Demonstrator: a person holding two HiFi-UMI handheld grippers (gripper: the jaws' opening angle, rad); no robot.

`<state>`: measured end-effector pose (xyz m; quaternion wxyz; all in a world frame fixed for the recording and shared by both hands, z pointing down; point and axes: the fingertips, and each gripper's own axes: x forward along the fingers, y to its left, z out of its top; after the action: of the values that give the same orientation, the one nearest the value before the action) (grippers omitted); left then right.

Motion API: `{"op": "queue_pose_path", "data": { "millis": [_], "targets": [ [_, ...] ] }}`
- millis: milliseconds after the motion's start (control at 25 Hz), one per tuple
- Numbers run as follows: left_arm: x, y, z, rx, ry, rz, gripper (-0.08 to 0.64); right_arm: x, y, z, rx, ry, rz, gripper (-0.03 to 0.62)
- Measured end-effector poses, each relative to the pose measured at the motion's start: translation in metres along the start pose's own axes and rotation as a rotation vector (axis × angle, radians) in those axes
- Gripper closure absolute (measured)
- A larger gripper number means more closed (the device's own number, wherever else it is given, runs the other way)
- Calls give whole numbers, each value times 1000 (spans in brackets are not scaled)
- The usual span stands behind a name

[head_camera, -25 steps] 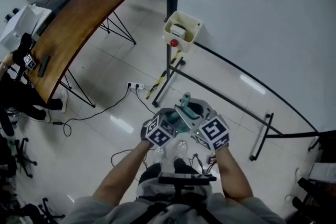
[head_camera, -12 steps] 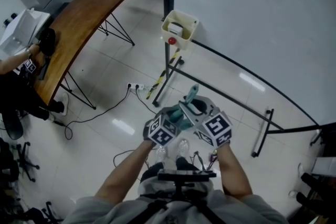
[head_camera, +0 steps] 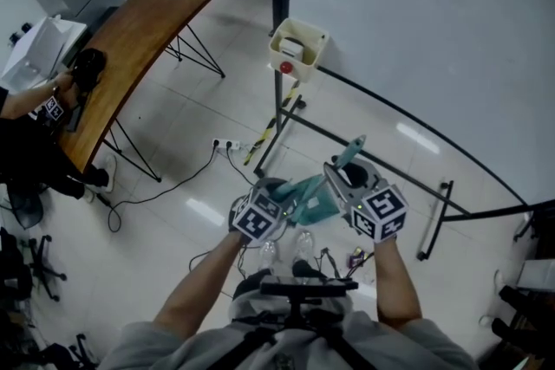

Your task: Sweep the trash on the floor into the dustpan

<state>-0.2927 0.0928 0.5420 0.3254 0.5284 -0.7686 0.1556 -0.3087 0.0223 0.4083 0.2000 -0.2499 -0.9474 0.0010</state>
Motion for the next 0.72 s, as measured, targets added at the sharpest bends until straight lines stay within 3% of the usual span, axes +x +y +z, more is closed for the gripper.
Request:
{"op": "queue_pose_path", "data": {
  "millis": [280, 720],
  "targets": [
    [-20, -11, 16, -9, -2, 1, 453, -40, -8, 13, -21, -51, -104, 497],
    [-32, -16, 38, 60, -8, -3, 453, -77, -3, 20, -54, -98, -227, 497]
  ]
}}
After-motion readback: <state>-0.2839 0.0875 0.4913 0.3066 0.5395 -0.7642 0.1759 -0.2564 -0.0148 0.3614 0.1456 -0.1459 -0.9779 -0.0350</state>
